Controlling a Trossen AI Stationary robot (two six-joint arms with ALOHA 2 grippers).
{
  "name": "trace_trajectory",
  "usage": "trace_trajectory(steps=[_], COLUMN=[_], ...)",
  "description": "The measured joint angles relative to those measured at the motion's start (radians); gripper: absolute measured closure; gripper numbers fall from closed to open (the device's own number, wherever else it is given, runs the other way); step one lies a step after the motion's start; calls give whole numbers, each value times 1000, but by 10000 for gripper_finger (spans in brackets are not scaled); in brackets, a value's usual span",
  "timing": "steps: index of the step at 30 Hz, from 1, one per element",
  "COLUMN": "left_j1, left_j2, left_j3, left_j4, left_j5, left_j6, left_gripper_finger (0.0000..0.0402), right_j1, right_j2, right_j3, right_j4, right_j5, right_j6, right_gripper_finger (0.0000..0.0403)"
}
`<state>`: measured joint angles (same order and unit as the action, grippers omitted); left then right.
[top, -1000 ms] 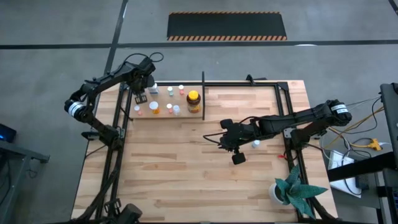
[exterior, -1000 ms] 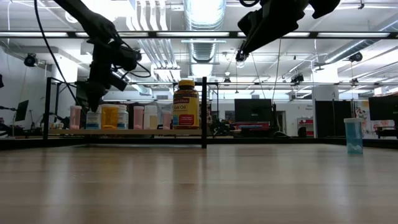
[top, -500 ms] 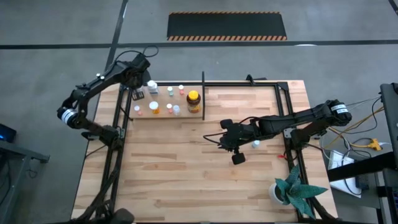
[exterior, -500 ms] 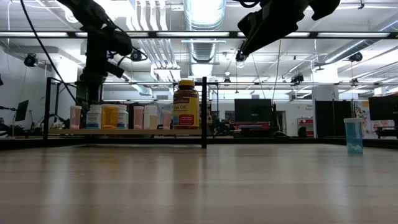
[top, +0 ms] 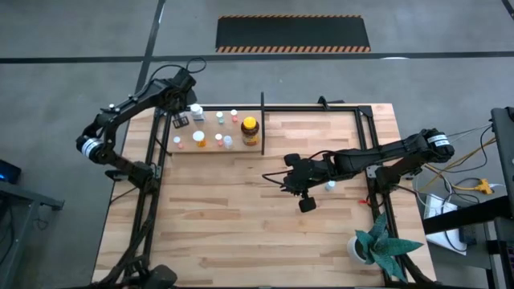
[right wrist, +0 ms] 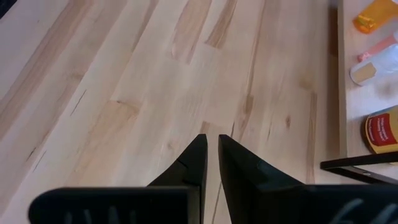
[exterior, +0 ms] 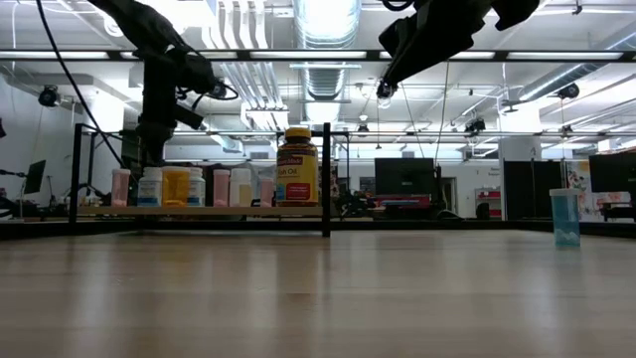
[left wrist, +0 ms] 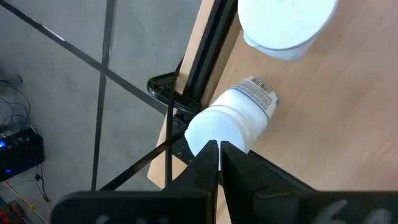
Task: Pick and place medicine bottles onto shelf by color
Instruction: Adjust the white pill bottle on the shelf
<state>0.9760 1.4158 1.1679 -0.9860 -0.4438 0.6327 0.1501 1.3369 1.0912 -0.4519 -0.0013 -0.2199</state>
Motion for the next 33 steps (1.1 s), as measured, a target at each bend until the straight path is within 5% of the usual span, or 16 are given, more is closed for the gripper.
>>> trace_trajectory(steps=[26,33], left_j1=[-1,-1], left_j2=[12,11], left_j3=[-3,13], left_j4=[6,5], left_j5=[57,-40], left_j6=[-105,-104], left_gripper_finger=[402,402], right_j1=[0,0], right_j2=[0,0], right_j3=[-1,-1], right_j4=[-2,0], right_j5=[0,0], right_j6=[0,1], right_gripper_finger=[371,371])
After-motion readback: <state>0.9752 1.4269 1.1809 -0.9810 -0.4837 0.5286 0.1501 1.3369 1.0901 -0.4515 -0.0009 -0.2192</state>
